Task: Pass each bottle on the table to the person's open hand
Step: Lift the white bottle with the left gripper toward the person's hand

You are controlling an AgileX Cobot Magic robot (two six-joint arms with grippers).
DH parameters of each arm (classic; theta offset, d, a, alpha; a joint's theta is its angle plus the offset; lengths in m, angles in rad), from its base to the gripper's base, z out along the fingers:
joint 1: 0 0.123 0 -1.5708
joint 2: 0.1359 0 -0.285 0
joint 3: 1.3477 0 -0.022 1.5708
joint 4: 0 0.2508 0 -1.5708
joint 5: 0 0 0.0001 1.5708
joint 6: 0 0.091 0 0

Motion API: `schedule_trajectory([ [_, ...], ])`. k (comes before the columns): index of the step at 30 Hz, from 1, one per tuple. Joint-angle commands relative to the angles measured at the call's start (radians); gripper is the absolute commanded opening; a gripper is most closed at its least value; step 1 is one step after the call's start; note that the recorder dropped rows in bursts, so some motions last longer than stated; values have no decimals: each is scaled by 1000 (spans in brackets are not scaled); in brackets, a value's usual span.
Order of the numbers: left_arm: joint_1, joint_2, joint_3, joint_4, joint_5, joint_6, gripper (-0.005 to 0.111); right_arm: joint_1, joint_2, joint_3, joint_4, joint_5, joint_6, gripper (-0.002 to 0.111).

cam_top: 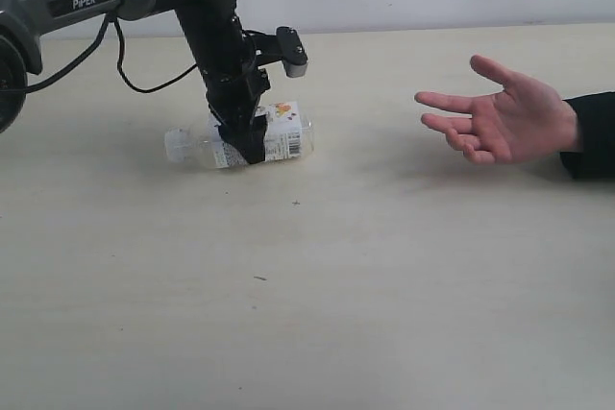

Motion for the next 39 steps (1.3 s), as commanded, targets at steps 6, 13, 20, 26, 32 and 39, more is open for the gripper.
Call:
schedule_trajectory([
  [6,-18,-64,-14,2,0,-4,1,-3,-2,5,-8,-8,0,0],
  [13,-157,-148,-14,179,0,109,1,-3,-2,5,-8,-5,0,0],
  [20,-401,-195,-14,432,0,126,1,-3,-2,5,-8,-5,0,0],
  [26,-563,-197,-14,578,-43,190,1,-3,-2,5,-8,-5,0,0],
  [32,-616,-197,-14,509,-252,366,0,-3,-2,5,-8,-5,0,0],
  [39,-610,-169,-14,496,-422,466,0,-3,-2,5,-8,-5,0,0],
])
